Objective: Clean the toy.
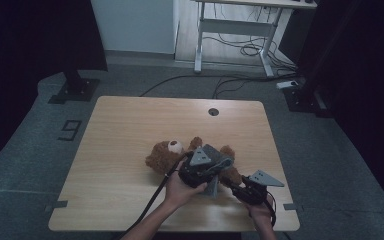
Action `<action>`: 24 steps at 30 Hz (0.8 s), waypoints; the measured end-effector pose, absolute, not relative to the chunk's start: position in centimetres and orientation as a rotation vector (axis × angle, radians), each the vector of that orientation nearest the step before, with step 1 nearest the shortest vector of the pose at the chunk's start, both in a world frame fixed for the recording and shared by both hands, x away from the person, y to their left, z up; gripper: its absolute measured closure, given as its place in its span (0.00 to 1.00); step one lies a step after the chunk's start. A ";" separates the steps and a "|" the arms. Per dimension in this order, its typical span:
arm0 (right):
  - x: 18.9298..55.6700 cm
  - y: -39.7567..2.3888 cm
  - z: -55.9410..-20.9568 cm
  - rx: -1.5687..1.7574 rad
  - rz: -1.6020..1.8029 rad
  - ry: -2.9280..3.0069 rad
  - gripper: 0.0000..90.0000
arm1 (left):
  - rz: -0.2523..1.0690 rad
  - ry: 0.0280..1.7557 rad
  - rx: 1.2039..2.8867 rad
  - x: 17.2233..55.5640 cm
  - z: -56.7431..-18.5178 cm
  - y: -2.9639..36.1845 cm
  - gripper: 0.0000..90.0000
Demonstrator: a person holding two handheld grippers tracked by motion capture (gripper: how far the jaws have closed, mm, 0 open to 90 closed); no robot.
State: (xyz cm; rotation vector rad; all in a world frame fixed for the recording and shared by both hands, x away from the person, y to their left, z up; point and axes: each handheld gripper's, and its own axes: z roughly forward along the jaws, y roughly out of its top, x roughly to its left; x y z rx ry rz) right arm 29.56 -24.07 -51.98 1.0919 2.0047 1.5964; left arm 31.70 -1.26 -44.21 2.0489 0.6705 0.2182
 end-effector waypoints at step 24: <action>29.4 -24.1 -51.8 1.073 1.599 2.014 0.66 | 0.221 0.723 2.057 30.9 -47.0 2.2 0.84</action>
